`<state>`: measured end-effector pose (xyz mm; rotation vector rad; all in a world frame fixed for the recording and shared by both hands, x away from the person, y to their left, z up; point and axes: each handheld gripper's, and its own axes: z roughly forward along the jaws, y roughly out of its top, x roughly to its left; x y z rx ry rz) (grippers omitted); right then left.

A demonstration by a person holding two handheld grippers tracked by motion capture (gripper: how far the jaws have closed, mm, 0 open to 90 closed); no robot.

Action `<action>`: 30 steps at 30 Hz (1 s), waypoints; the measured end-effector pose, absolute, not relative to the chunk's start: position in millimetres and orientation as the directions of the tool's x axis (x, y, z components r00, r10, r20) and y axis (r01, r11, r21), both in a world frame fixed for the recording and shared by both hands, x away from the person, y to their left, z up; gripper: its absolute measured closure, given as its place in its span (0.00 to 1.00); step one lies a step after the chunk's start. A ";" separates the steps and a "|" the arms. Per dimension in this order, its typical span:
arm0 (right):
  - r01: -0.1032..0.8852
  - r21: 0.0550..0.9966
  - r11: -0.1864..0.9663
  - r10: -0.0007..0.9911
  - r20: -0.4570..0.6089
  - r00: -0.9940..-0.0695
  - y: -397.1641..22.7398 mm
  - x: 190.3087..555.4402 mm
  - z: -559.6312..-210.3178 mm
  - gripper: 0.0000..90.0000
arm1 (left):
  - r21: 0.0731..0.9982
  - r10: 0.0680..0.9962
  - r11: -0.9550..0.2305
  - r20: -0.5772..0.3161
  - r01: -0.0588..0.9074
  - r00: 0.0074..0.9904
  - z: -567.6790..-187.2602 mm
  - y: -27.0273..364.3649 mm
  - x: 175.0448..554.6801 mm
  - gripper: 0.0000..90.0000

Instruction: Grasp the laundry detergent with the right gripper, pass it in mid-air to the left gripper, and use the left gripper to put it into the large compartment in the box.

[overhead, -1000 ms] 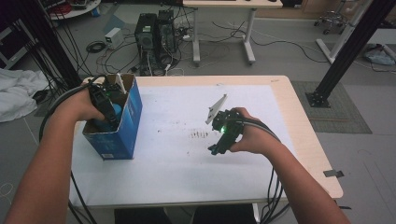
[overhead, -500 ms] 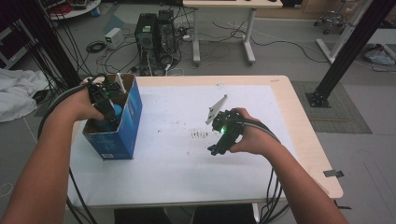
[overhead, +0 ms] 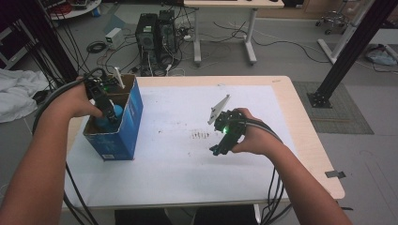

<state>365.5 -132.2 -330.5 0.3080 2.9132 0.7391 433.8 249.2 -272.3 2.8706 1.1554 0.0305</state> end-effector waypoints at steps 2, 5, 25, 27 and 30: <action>0.168 0.482 0.860 0.227 -0.066 -0.972 -132.7 365.7 -330.2 0.14 | 0.052 0.693 -0.720 0.002 0.692 0.721 -270.3 249.7 433.5 0.30; 0.171 0.484 0.858 0.230 -0.064 -0.971 -134.2 366.4 -329.6 0.14 | 0.055 0.692 -0.721 0.006 0.691 0.722 -264.2 250.9 432.1 0.28; 0.180 0.455 0.872 0.235 -0.066 -0.970 -139.6 369.3 -313.7 0.14 | 0.106 0.631 -0.774 0.033 0.625 0.775 -215.3 246.0 413.7 0.22; 0.183 0.452 0.873 0.237 -0.065 -0.969 -140.6 369.6 -311.6 0.14 | 0.108 0.619 -0.783 0.046 0.612 0.784 -211.4 242.7 411.7 0.21; 0.184 0.444 0.877 0.237 -0.067 -0.969 -141.6 370.2 -309.4 0.14 | 0.105 0.603 -0.796 0.046 0.596 0.797 -207.6 238.3 409.3 0.21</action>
